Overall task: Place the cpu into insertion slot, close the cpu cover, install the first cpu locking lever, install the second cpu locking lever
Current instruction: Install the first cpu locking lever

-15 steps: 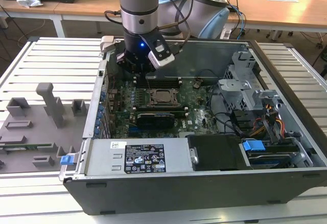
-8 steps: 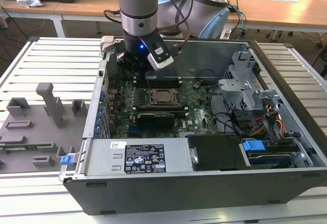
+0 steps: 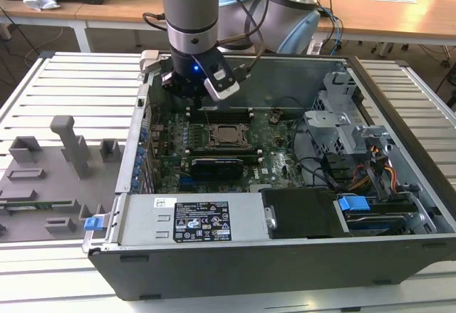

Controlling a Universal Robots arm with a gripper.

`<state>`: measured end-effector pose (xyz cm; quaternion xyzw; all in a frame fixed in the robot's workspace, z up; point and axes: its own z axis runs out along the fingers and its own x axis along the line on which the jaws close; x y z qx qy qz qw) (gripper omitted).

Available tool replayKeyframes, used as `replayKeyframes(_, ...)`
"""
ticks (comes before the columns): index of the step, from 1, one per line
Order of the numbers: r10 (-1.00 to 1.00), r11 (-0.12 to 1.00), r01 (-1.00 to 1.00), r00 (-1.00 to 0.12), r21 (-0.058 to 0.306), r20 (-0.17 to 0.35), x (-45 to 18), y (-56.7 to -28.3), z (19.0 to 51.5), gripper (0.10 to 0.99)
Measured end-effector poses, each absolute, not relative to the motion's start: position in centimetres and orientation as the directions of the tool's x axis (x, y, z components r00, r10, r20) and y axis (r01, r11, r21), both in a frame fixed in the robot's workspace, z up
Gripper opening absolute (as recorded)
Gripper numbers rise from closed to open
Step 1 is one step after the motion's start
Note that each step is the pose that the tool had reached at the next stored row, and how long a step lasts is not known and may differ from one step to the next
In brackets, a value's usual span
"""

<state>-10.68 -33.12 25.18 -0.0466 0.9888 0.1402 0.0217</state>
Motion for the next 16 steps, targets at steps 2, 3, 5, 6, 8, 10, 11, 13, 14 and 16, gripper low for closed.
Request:
replayKeyframes(2,-0.086,0.956,-0.098,-0.995,0.275,-0.054,-10.3,-33.1,25.1,0.106)
replayKeyframes(3,-0.086,0.956,-0.098,-0.995,0.275,-0.053,-9.9,-33.1,25.1,0.106)
replayKeyframes(5,-0.086,0.956,-0.096,-0.995,0.276,-0.050,-9.0,-33.1,25.0,0.106)
replayKeyframes(6,-0.086,0.956,-0.096,-0.995,0.276,-0.046,-8.1,-33.1,24.9,0.106)
replayKeyframes(8,-0.086,0.956,-0.095,-0.995,0.276,-0.043,-6.9,-33.1,24.8,0.106)
replayKeyframes(10,-0.086,0.956,-0.094,-0.995,0.276,-0.040,-6.0,-33.1,24.8,0.106)
replayKeyframes(11,-0.086,0.957,-0.093,-0.996,0.276,-0.037,-5.0,-33.1,24.7,0.106)
replayKeyframes(13,-0.086,0.957,-0.092,-0.996,0.275,-0.034,-3.7,-33.1,24.6,0.106)
replayKeyframes(14,-0.086,0.957,-0.092,-0.996,0.274,-0.034,-3.5,-33.1,24.6,0.106)
replayKeyframes(16,-0.086,0.957,-0.092,-0.996,0.274,-0.034,-3.4,-33.1,24.6,0.106)
